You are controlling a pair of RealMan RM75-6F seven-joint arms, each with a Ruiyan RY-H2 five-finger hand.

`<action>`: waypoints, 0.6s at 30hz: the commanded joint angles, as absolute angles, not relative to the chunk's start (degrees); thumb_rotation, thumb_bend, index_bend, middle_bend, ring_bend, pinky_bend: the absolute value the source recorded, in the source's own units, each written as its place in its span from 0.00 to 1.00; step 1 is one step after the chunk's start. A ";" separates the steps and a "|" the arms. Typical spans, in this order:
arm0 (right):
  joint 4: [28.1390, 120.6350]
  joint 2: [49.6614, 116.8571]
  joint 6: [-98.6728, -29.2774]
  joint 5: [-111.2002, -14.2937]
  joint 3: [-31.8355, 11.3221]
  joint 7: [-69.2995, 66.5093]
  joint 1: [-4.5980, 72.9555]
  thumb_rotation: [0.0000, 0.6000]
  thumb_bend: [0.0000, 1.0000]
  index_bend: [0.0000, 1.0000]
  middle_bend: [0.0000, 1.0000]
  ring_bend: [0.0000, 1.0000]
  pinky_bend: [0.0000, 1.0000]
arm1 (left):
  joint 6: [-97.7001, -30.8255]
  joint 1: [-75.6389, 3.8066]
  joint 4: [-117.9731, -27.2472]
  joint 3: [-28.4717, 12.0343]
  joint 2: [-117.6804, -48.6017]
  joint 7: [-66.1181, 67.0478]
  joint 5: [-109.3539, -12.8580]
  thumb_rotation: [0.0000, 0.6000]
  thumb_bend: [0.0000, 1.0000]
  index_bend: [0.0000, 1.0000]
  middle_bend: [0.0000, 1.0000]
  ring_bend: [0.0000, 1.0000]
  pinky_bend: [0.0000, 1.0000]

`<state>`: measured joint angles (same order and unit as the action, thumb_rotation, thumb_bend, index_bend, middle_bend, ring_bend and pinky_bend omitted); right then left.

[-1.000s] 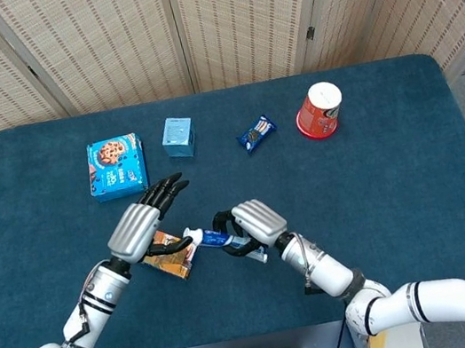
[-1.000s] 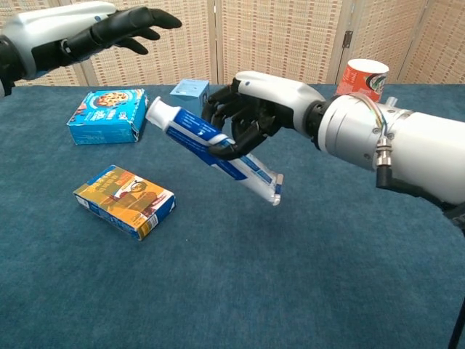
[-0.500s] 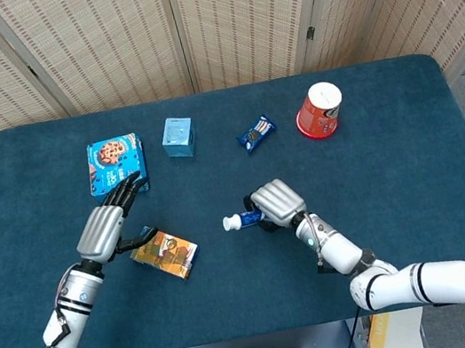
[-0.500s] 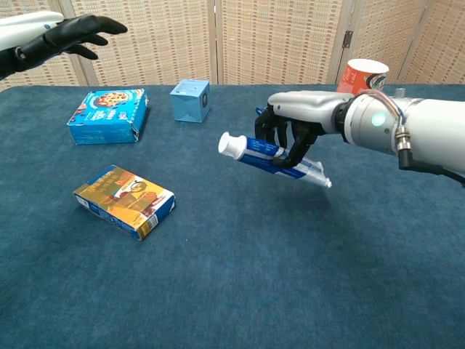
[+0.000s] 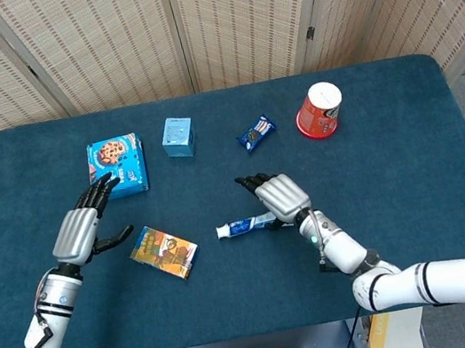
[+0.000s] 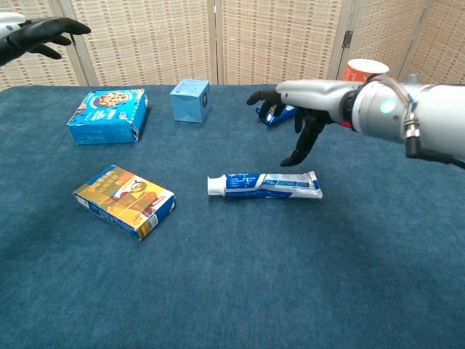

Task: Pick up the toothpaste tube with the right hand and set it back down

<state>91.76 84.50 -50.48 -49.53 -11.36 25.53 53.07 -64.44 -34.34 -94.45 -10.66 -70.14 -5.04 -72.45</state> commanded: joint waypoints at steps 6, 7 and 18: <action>101.05 68.20 -62.10 -67.11 -8.61 11.72 40.29 1.00 0.39 0.33 0.42 0.30 0.37 | -69.21 -30.12 -93.23 -11.35 -67.87 -3.93 -69.45 0.97 0.00 0.00 0.03 0.06 0.14; 101.29 66.29 -64.21 -69.51 -7.86 9.89 38.33 1.00 0.41 0.34 0.43 0.32 0.37 | -69.65 -29.41 -93.02 -11.30 -67.43 -3.73 -68.86 1.00 0.00 0.00 0.03 0.06 0.14; 99.27 56.91 -82.29 -82.97 -1.43 -2.96 21.79 1.00 0.28 0.34 0.37 0.32 0.37 | -79.04 -21.81 -91.60 -8.75 -65.46 2.26 -69.86 1.00 0.06 0.09 0.07 0.06 0.14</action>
<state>100.06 58.65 -78.94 -80.50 -3.31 -0.87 25.05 -77.10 -23.34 -91.91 -9.72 -65.78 0.58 -68.66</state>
